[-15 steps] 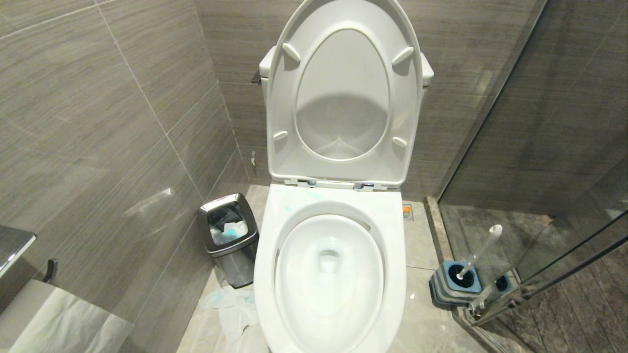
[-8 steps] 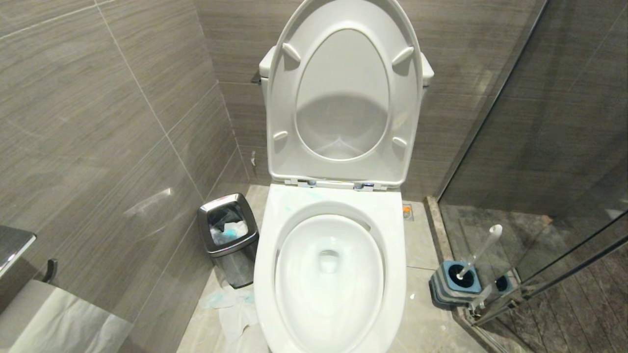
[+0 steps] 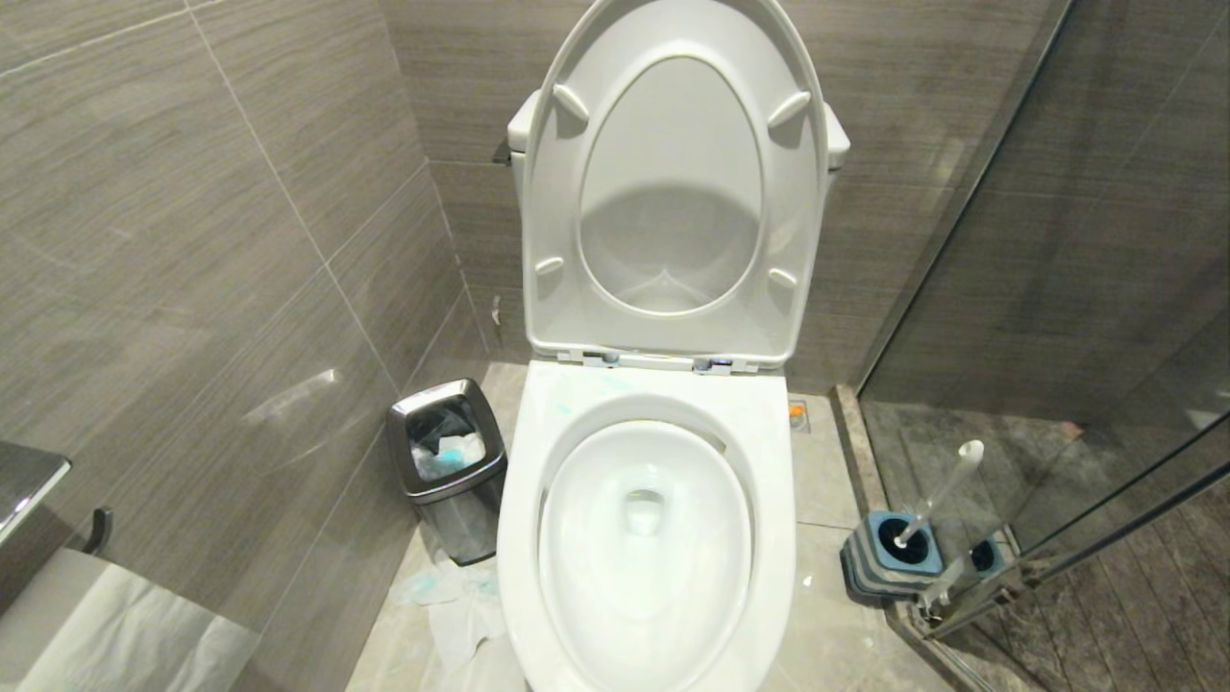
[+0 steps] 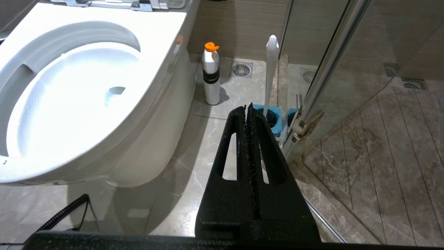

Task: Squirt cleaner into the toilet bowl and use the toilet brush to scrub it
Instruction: Pour in the cleaning agent

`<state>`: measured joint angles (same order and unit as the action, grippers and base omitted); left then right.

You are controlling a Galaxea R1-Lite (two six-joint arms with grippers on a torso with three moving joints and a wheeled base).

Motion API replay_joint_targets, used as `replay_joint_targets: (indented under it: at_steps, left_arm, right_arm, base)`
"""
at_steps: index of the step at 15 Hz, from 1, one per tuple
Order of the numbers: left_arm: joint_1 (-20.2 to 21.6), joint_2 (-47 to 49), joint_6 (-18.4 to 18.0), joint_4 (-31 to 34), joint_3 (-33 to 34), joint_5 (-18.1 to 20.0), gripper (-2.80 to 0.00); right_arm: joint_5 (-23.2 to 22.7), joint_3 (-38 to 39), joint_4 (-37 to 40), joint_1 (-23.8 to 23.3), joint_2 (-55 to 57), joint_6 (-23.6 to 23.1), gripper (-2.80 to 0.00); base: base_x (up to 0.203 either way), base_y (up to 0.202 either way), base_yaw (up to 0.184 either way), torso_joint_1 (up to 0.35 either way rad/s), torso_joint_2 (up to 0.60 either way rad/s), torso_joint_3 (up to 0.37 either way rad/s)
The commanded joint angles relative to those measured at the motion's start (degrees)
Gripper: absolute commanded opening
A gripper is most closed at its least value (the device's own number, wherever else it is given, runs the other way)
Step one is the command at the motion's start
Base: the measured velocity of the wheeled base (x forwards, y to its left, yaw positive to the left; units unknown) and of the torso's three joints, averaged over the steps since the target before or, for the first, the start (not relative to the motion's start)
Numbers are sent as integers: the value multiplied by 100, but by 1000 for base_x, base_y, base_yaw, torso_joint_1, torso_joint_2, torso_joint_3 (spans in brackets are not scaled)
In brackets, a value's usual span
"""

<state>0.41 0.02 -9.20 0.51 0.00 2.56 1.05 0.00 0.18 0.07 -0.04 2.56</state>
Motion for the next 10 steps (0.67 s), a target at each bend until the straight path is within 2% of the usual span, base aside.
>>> replay_joint_targets:
  at_steps: [1,4,10]
  left_arm:
    - [2,6,-20,-25,0,-1,-280]
    - [2,-2,226,-16,9,-63,-280]
    - [2,-2,234,1,9,-54,-280]
  right_arm:
    - [1,9,-1,1,4,-1,-280]
    - [1,9,-1,1,4,2,-280]
    - [1,9,-1,1,4,8,-280]
  base:
    - [0,0,0,0,0,0]
    - [0,0,0,0,0,0]
    - [0,0,0,0,0,0]
